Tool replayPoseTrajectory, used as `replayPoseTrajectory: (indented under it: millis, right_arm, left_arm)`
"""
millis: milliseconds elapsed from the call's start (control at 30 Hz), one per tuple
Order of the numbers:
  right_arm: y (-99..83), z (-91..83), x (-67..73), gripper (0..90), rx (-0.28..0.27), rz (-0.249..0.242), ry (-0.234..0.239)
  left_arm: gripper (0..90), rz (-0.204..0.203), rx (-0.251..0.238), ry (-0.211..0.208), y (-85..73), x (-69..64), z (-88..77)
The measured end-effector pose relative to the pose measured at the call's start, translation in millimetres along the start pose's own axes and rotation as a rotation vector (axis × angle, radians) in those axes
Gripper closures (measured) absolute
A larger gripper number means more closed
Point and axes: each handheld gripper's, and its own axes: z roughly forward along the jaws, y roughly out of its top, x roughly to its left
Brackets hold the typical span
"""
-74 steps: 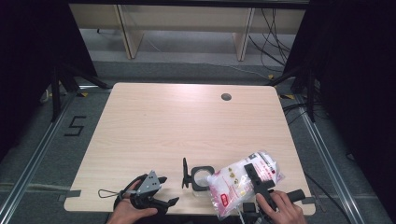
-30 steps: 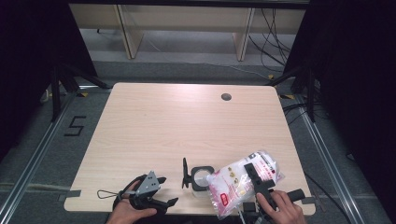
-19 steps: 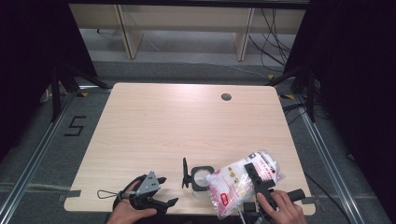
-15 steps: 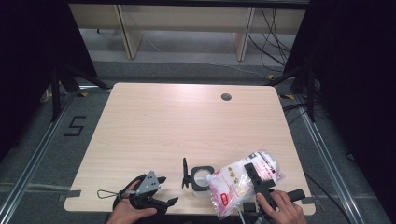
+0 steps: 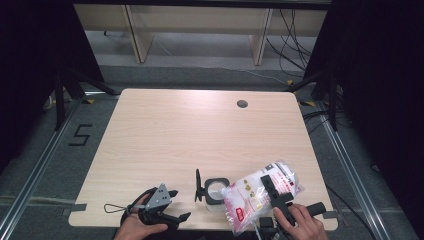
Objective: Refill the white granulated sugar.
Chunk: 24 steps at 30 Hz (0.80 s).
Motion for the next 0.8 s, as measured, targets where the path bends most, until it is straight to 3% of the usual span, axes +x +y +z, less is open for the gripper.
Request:
replayPoseTrajectory:
  millis: [100,133,167,200,500,533,600,700,800]
  right_arm:
    - [0.4,-0.3,-1.8,42.8,0.000,-0.019,-0.009]
    - [-0.6,1.2,-0.4,42.8,-0.026,-0.018,-0.046]
    - [-0.6,1.2,-0.4,42.8,-0.026,-0.018,-0.046]
    - [-0.1,0.1,-2.9,42.8,-0.009,-0.023,-0.010]
    - [0.0,0.1,-2.4,42.8,-0.008,-0.006,-0.005]
    - [0.0,-0.1,-2.3,42.8,-0.007,-0.003,-0.005]
    - [-0.4,0.3,-3.2,42.8,-0.011,-0.018,-0.008]
    - [-0.1,-0.3,-2.3,42.8,-0.009,0.008,0.001]
    - [-0.1,0.3,-1.3,42.8,-0.008,0.003,0.005]
  left_arm:
    - [17.8,0.008,-0.002,-0.004,0.0,0.8,0.6]
    - [17.8,0.004,0.018,-0.004,0.0,-0.5,-1.0]
    - [17.8,0.004,0.018,-0.004,0.0,-0.5,-1.0]
    - [17.8,-0.002,0.000,0.000,-0.1,-0.1,-0.1]
    - [17.8,0.007,0.002,-0.001,-0.2,0.6,0.5]
    - [17.8,0.001,0.020,-0.003,-0.4,-0.7,-0.5]
    - [17.8,0.000,0.016,-0.004,-0.3,-0.5,-0.5]
    - [17.8,-0.004,0.003,0.002,-0.1,0.0,-0.2]
    - [17.8,0.028,0.009,0.002,0.4,2.0,-1.4]
